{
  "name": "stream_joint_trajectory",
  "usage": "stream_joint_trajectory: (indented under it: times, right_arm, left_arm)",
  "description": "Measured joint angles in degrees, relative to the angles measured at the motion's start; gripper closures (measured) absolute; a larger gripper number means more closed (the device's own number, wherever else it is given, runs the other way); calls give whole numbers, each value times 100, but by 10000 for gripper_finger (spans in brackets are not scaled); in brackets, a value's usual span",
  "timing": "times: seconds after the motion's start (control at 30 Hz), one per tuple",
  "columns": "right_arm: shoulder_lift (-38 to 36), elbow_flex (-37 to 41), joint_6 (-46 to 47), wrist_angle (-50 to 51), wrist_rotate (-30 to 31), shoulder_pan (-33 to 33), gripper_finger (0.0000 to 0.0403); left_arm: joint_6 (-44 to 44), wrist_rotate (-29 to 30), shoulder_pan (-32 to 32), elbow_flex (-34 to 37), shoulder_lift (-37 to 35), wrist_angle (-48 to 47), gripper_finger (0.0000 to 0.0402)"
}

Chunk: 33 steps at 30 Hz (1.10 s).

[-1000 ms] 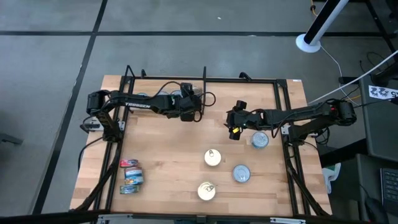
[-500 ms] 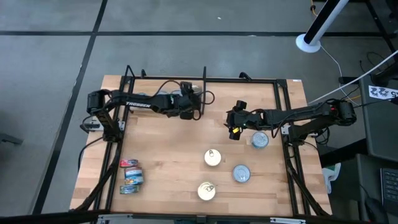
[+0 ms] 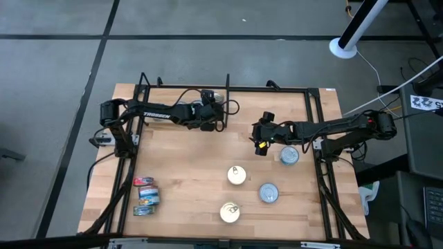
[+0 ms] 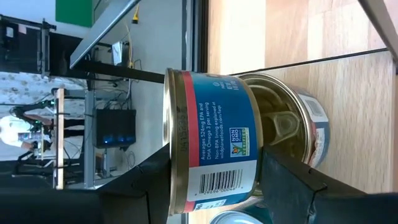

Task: Stack canned seafood by type on shelf
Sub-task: Stack the blue pink tuna can on top of the blue pink tuna can on the shelf

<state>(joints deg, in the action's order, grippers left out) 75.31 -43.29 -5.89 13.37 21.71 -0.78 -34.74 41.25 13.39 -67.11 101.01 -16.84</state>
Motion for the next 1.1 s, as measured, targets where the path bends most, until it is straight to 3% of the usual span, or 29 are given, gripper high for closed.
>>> stream_joint_trajectory:
  times: [0.9,1.1]
  right_arm:
    - [0,0,2,-1,-35,1,121]
    - [0,0,2,-1,-34,1,121]
  left_arm:
    - [135,-22,-13,0,2,-44,205]
    - [464,-104,-11,7,18,-103,165]
